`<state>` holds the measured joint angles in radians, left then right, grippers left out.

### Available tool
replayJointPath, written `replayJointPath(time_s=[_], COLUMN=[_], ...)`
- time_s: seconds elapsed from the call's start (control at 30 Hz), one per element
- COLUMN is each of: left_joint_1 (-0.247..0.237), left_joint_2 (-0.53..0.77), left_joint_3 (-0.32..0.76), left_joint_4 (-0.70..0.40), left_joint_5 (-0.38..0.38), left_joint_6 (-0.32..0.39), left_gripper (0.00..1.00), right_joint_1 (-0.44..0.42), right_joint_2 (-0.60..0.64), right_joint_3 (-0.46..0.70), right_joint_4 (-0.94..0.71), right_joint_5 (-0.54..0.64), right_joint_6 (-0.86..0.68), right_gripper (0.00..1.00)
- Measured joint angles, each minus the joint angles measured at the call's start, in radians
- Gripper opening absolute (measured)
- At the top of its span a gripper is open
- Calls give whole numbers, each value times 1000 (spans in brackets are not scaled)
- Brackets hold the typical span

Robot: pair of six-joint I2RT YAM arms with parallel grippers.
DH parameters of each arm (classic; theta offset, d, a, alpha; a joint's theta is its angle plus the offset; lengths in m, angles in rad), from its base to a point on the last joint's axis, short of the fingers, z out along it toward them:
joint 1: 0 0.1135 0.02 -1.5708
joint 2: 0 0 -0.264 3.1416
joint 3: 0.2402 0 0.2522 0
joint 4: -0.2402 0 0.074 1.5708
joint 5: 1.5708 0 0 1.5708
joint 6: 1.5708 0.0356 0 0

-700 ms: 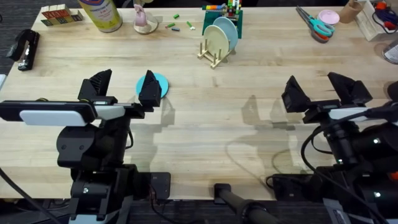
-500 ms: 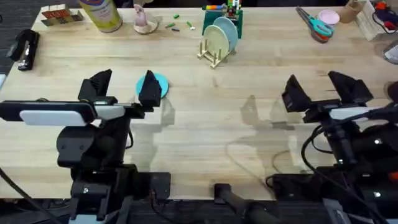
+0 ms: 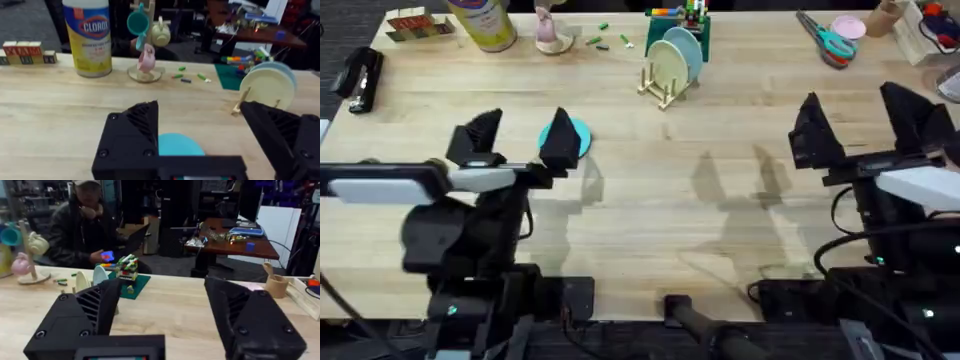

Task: Pick up the plates from the table one by one and place each into a slot on the dish rack.

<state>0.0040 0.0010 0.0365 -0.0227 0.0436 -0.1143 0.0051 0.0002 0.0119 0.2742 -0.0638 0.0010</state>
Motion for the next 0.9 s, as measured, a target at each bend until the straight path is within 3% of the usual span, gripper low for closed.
replayJointPath(time_s=[0.23, 0.43, 0.67, 0.7, 0.9], left_joint_1=[0, 0, 0, 0, 0], left_joint_2=[23, 180, 442, 634, 794], left_joint_3=[179, 376, 679, 916, 1096], left_joint_4=[-84, -233, -485, -714, -903], left_joint_5=[5, 5, 5, 5, 14], left_joint_6=[-7, -11, -14, -14, -14], left_gripper=[993, 993, 993, 993, 993], right_joint_1=[0, 0, 0, 0, 0], right_joint_2=[45, 182, 397, 585, 767], right_joint_3=[123, 308, 568, 775, 947], right_joint_4=[-59, -202, -477, -700, -866], right_joint_5=[-4, -4, -6, -8, -9], right_joint_6=[0, 0, 0, -9, -27], right_gripper=[996, 995, 995, 995, 995])
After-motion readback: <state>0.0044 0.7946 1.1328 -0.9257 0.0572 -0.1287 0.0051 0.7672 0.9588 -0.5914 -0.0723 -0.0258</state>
